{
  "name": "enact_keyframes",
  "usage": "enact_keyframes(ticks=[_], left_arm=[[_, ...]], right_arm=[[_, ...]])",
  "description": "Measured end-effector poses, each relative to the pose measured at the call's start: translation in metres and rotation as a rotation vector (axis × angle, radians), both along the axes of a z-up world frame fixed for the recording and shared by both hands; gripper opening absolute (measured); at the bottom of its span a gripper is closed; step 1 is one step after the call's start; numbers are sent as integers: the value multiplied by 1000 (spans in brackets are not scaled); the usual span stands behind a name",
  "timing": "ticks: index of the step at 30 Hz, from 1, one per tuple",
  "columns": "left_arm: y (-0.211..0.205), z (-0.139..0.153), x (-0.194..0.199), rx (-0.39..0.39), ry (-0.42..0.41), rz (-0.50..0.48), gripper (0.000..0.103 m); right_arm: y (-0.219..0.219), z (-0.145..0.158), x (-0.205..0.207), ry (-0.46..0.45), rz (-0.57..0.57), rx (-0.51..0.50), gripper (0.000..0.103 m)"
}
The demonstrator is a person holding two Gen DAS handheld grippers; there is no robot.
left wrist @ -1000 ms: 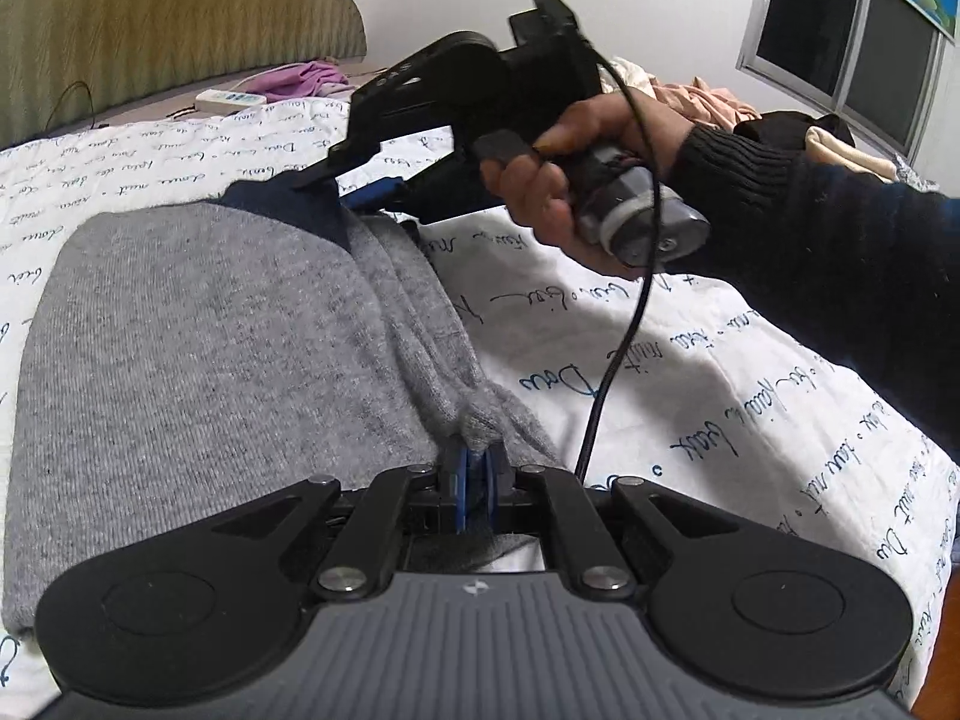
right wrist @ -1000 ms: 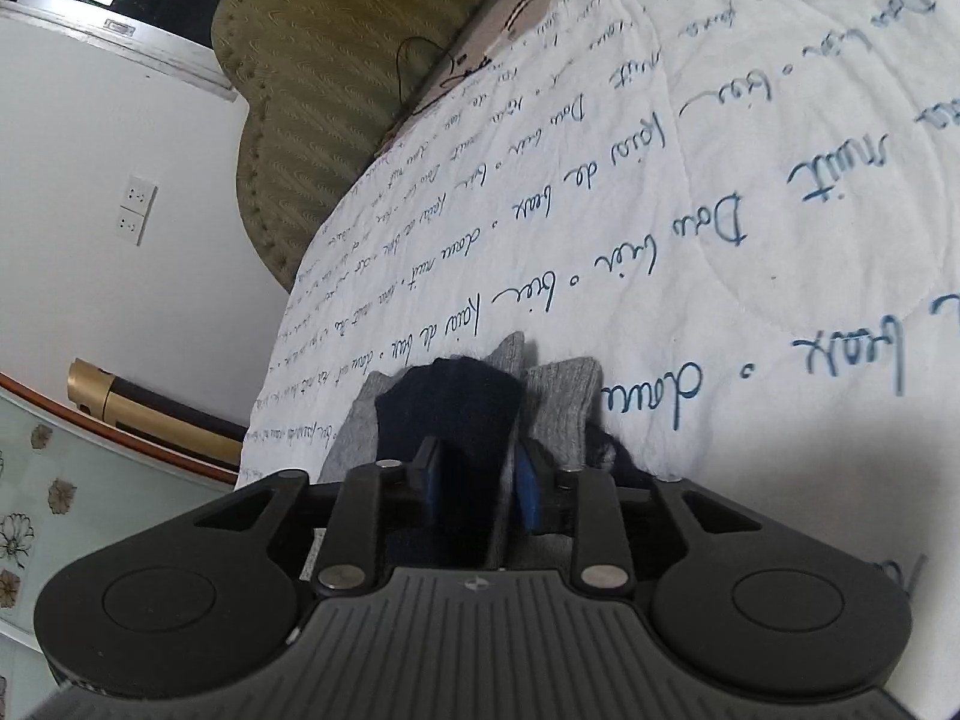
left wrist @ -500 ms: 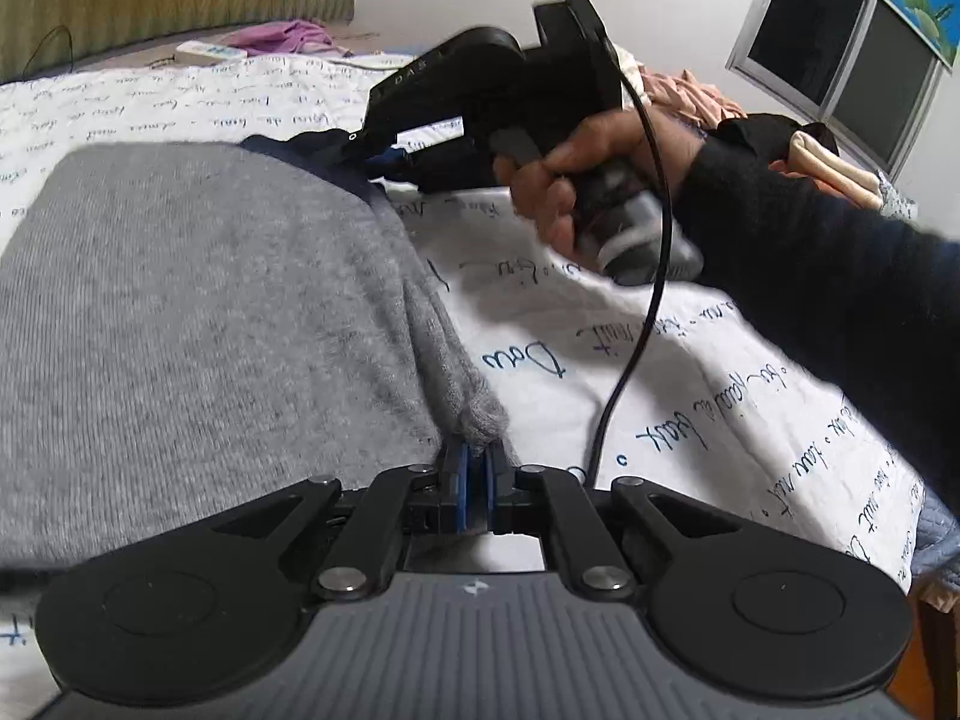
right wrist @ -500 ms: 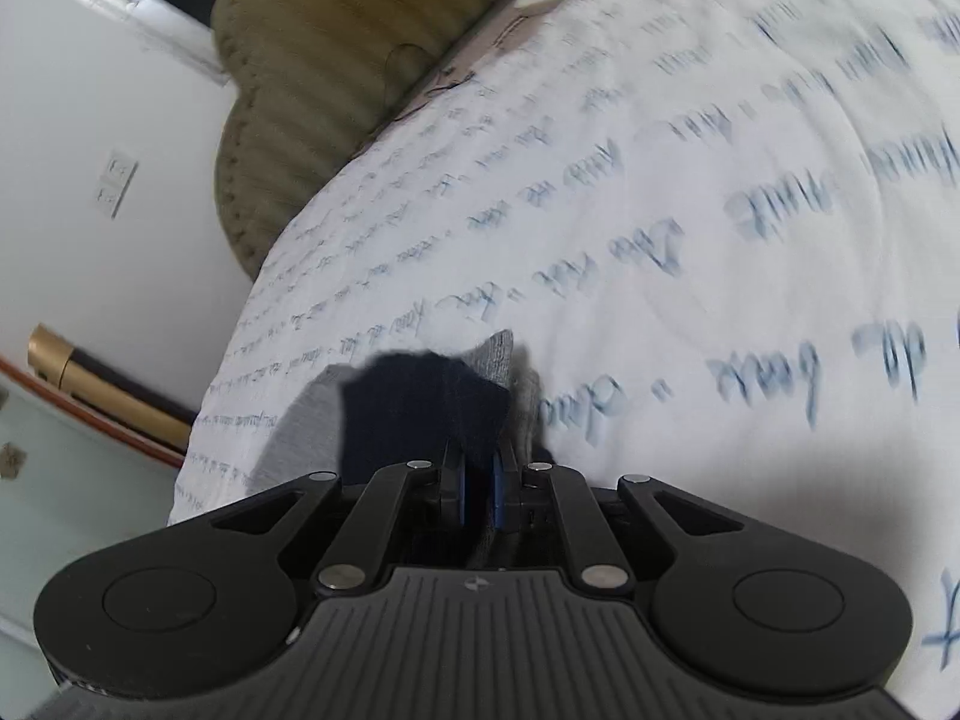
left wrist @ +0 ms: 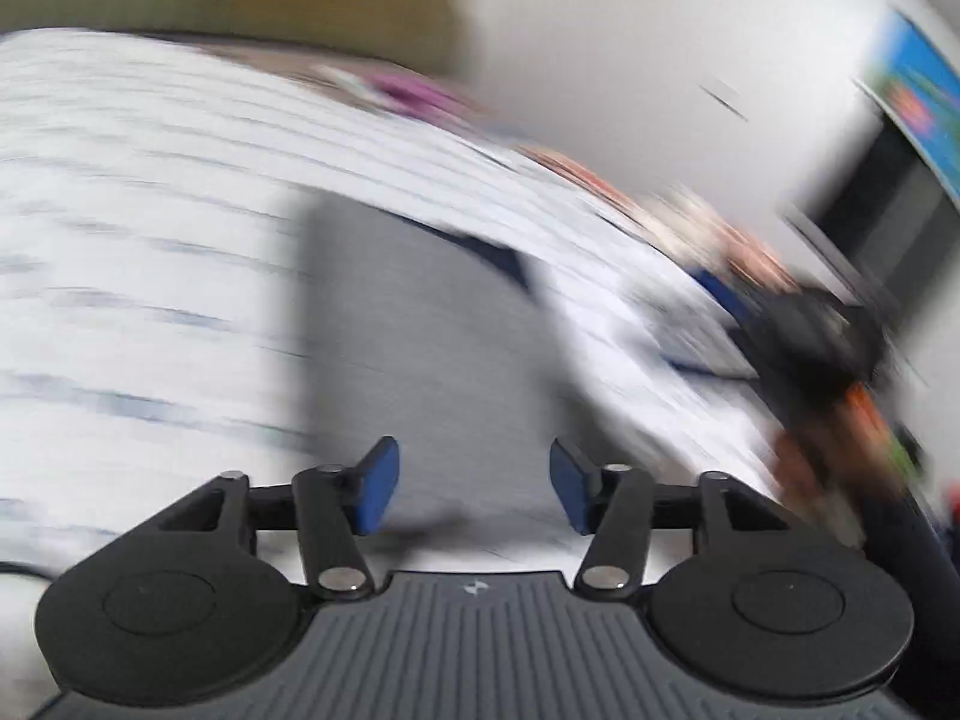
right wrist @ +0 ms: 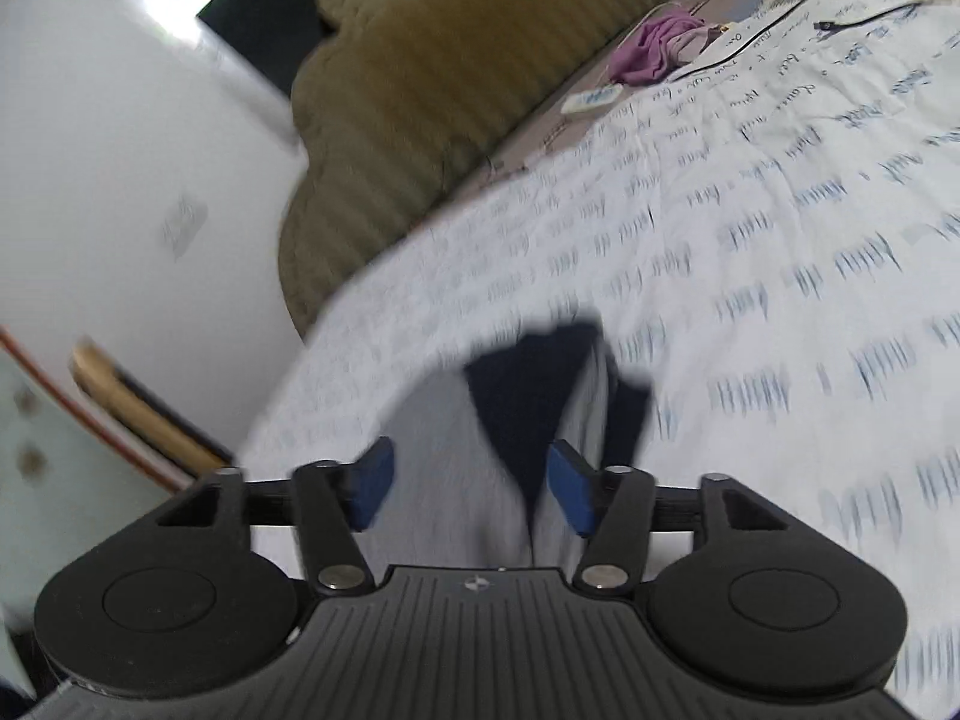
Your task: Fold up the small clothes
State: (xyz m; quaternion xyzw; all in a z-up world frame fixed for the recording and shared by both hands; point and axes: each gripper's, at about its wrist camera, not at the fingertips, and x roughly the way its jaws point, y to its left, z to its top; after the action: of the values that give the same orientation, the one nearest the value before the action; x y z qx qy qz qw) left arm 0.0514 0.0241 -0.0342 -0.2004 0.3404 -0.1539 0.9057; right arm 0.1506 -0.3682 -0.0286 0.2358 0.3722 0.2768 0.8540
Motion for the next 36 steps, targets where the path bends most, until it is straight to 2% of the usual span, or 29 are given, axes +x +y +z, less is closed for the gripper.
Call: enact_keyframes(ticks=[3,5,7,9,12,13,14,15,18,20,22,24,26,28,30,32,34,35,36], left_arm=[[20,-21,20,23,128,115,55],[16,-31,26,7,183,115,55],[0,-26,24,48,139,83,55],[-17,-21,15,87,89,16,55],[-30,-30,12,163,84,-15,54],[-31,-33,16,176,102,-12,53],[-29,-36,19,176,100,-9,39],[-31,-36,19,173,91,-25,19],[-26,-32,17,132,103,-48,14],[-11,-29,17,82,137,-53,12],[1,-24,17,48,149,-53,12],[5,-27,20,70,153,-54,11],[3,-41,24,84,189,-54,11],[-1,-40,20,104,164,-54,14],[0,-31,17,107,150,-86,19],[8,-18,17,80,151,-109,28],[21,-4,21,16,103,-94,44],[25,3,29,3,67,-67,63],[27,9,39,2,29,-25,71]], right_arm=[[7,-19,-25,61,-8,-62,64],[12,-33,-34,102,0,-75,63],[16,-37,-42,105,6,-89,44],[19,-35,-49,88,16,-88,36],[20,-28,-53,59,22,-82,34],[23,-27,-54,51,35,-76,25],[26,-27,-54,54,57,-64,19],[30,-28,-54,63,77,-59,15],[39,-37,-52,102,94,-130,14],[32,-37,-54,108,80,-97,13],[17,-33,-60,113,50,-2,13],[6,-40,-64,135,19,47,12],[8,-58,-63,186,9,16,12],[7,-65,-63,193,0,50,12],[1,-57,-62,190,-11,88,20],[-13,-44,-57,156,-34,144,35],[-28,-30,-47,98,-95,181,71],[-34,-23,-35,68,-126,186,77],[-38,-19,-21,41,-148,187,83]])
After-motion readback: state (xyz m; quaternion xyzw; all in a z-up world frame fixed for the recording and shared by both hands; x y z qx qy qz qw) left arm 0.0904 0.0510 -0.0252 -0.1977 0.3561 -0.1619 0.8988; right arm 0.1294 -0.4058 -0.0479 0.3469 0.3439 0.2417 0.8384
